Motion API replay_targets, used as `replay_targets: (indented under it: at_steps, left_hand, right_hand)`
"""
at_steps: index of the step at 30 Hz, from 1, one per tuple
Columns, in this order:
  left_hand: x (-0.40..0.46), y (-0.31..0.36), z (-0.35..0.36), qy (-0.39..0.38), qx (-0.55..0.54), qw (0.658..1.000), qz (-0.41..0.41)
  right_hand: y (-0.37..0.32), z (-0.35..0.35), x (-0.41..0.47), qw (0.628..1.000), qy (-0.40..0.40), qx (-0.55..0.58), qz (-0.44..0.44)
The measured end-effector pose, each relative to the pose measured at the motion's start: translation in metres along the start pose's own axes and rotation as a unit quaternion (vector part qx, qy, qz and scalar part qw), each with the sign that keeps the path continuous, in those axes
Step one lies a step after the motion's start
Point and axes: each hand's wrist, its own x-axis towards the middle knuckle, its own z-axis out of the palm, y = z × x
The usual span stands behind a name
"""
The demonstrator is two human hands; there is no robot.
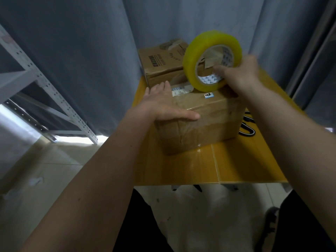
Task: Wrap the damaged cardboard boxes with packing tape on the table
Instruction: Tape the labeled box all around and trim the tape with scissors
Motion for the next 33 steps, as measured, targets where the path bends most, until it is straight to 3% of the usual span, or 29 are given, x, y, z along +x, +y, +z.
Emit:
replay_targets:
  at_steps: [10, 16, 25, 33]
  left_hand:
    - [-0.004, 0.001, -0.004, 0.007, -0.002, 1.000, 0.000]
    - [-0.002, 0.016, -0.016, -0.043, 0.029, 0.998, -0.031]
    - [0.022, 0.074, -0.008, 0.038, -0.004, 0.999, 0.004]
    - [0.023, 0.071, 0.003, 0.049, 0.031, 0.998, 0.014]
  right_hand:
    - [0.005, -0.020, 0.014, 0.999, 0.040, 0.010, -0.030]
    - [0.011, -0.020, 0.018, 0.998, 0.052, 0.003, -0.038]
    - [0.011, -0.019, 0.020, 0.998, 0.043, -0.041, -0.037]
    - [0.014, -0.003, 0.008, 1.000, -0.003, 0.028, 0.007]
